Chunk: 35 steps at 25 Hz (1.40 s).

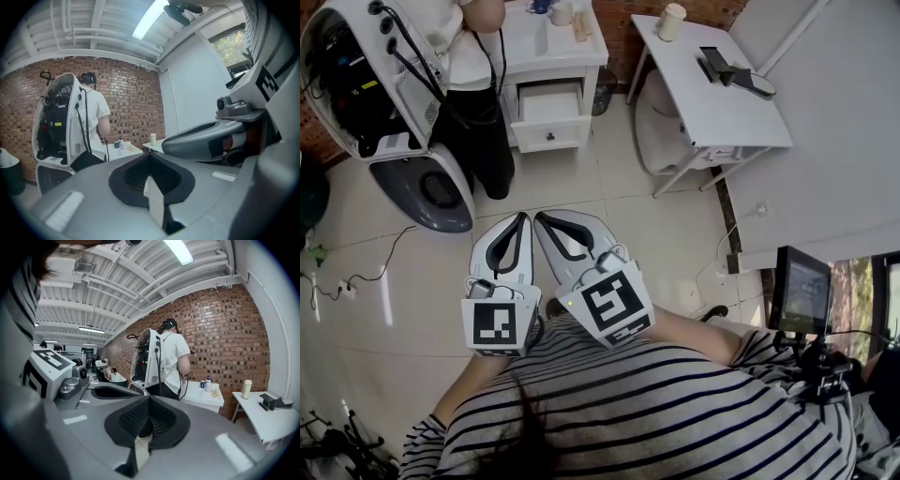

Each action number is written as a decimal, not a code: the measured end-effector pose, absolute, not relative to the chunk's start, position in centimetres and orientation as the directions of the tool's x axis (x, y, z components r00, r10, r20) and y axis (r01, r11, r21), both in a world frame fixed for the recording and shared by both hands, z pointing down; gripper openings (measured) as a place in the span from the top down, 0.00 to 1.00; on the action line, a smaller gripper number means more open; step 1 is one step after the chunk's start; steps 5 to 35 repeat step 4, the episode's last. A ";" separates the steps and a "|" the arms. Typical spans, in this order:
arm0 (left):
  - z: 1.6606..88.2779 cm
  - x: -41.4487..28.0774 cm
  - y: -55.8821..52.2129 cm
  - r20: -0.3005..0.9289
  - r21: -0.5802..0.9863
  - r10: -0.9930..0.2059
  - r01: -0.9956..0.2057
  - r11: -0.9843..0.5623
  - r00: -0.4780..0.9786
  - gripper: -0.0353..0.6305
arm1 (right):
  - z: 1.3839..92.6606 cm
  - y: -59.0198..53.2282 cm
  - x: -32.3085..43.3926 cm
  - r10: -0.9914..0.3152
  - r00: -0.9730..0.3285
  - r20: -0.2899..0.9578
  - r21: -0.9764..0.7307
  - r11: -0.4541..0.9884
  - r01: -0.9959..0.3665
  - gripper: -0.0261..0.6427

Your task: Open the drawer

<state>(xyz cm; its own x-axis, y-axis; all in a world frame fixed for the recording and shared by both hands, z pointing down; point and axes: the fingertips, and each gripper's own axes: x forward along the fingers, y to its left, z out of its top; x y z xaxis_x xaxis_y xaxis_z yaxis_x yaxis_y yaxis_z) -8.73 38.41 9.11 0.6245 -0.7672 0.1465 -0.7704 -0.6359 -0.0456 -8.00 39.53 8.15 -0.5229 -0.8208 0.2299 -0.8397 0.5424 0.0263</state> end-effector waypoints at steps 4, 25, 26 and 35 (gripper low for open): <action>9.5 -9.2 38.1 0.152 -0.057 -0.773 -0.775 -0.629 0.616 0.93 | 8.2 39.3 -8.2 -0.817 -0.528 0.232 0.026 0.548 -0.836 0.96; 9.5 -9.2 38.1 0.152 -0.057 -0.773 -0.775 -0.629 0.616 0.93 | 8.2 39.3 -8.2 -0.817 -0.528 0.232 0.026 0.548 -0.836 0.96; 9.5 -9.2 38.1 0.152 -0.057 -0.773 -0.775 -0.629 0.616 0.93 | 8.2 39.3 -8.2 -0.817 -0.528 0.232 0.026 0.548 -0.836 0.96; 9.5 -9.2 38.1 0.152 -0.057 -0.773 -0.775 -0.629 0.616 0.93 | 8.2 39.3 -8.2 -0.817 -0.528 0.232 0.026 0.548 -0.836 0.96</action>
